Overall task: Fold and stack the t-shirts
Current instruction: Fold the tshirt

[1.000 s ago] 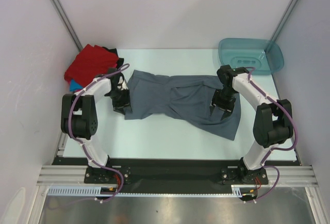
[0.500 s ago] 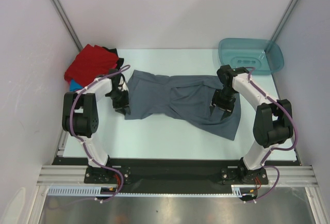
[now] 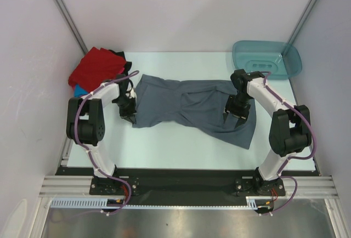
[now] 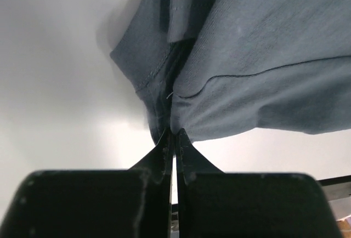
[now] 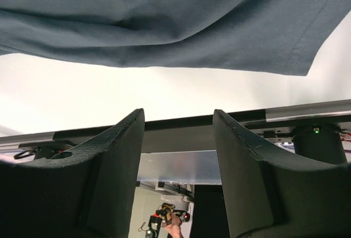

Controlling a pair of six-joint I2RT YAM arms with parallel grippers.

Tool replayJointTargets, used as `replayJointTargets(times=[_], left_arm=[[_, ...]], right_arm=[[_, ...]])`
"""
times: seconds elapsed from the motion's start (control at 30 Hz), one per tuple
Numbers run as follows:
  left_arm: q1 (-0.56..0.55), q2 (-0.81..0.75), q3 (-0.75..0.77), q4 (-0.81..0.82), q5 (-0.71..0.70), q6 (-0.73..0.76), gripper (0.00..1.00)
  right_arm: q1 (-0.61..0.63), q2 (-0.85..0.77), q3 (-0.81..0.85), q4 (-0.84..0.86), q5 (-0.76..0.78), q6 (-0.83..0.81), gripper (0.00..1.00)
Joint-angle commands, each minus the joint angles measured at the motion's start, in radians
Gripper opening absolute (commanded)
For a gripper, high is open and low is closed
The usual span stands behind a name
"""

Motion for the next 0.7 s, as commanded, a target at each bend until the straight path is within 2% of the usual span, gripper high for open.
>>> replayJointTargets(times=[0.0, 0.37, 0.6, 0.63, 0.67], left_arm=[[0.002, -0.020, 0.012, -0.076, -0.050, 0.054, 0.00], [0.005, -0.055, -0.006, -0.137, -0.178, 0.057, 0.00], [0.055, -0.093, -0.024, -0.146, -0.263, 0.046, 0.00], [0.063, -0.101, -0.029, -0.148, -0.268, 0.040, 0.25], [0.071, -0.116, -0.027, -0.143, -0.263, 0.040, 0.45]], right_arm=[[-0.002, -0.002, 0.007, -0.035, 0.027, -0.016, 0.58], [-0.005, 0.001, 0.041, -0.075, 0.079, -0.020, 0.59], [-0.004, 0.010, 0.056, -0.110, 0.122, -0.016, 0.59], [-0.005, 0.010, 0.056, -0.112, 0.127, -0.013, 0.59], [-0.005, 0.010, 0.056, -0.113, 0.128, -0.008, 0.59]])
